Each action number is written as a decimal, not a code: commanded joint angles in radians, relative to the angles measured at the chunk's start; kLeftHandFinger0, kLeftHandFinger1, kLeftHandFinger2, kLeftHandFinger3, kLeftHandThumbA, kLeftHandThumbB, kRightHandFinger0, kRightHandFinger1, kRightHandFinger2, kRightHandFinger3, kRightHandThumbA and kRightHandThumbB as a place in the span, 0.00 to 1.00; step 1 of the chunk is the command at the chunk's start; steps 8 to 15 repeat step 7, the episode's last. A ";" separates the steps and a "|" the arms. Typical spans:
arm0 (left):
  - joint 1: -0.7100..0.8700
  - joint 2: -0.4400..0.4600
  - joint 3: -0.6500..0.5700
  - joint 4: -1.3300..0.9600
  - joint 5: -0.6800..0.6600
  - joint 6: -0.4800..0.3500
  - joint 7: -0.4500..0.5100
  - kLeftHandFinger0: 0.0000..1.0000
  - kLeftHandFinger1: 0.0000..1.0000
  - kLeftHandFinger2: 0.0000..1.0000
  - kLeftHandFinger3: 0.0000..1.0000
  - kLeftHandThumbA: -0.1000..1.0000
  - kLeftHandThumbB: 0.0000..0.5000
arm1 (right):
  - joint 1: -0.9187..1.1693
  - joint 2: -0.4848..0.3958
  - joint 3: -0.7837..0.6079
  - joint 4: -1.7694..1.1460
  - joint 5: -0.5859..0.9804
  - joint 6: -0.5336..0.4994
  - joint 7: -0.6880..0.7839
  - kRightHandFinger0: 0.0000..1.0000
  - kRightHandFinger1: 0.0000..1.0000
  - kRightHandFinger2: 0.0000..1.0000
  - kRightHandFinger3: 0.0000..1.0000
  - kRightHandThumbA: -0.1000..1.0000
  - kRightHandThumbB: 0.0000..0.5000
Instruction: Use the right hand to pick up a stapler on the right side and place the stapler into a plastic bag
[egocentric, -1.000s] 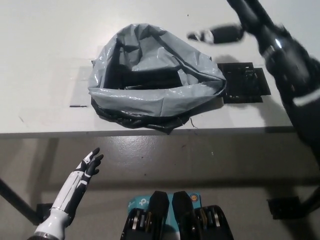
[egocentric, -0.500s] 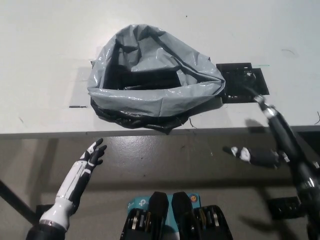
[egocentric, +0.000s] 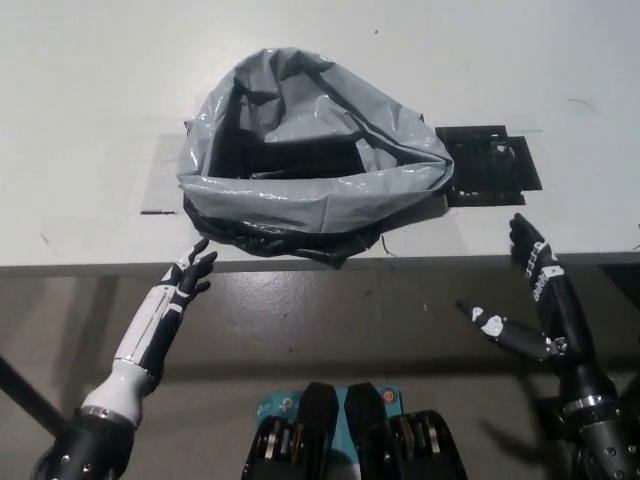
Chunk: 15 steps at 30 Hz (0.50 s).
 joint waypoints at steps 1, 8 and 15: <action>-0.007 0.009 0.006 -0.017 -0.014 -0.048 -0.010 1.00 1.00 1.00 1.00 1.00 0.00 | -0.014 -0.010 0.001 0.019 0.045 -0.070 0.031 1.00 1.00 1.00 1.00 0.86 0.61; 0.053 0.003 0.000 -0.039 -0.017 -0.045 -0.011 1.00 1.00 1.00 1.00 1.00 0.00 | 0.043 -0.008 0.016 0.011 0.038 -0.079 0.045 1.00 1.00 1.00 1.00 0.84 0.64; 0.053 0.003 0.000 -0.039 -0.017 -0.045 -0.011 1.00 1.00 1.00 1.00 1.00 0.00 | 0.043 -0.008 0.016 0.011 0.038 -0.079 0.045 1.00 1.00 1.00 1.00 0.84 0.64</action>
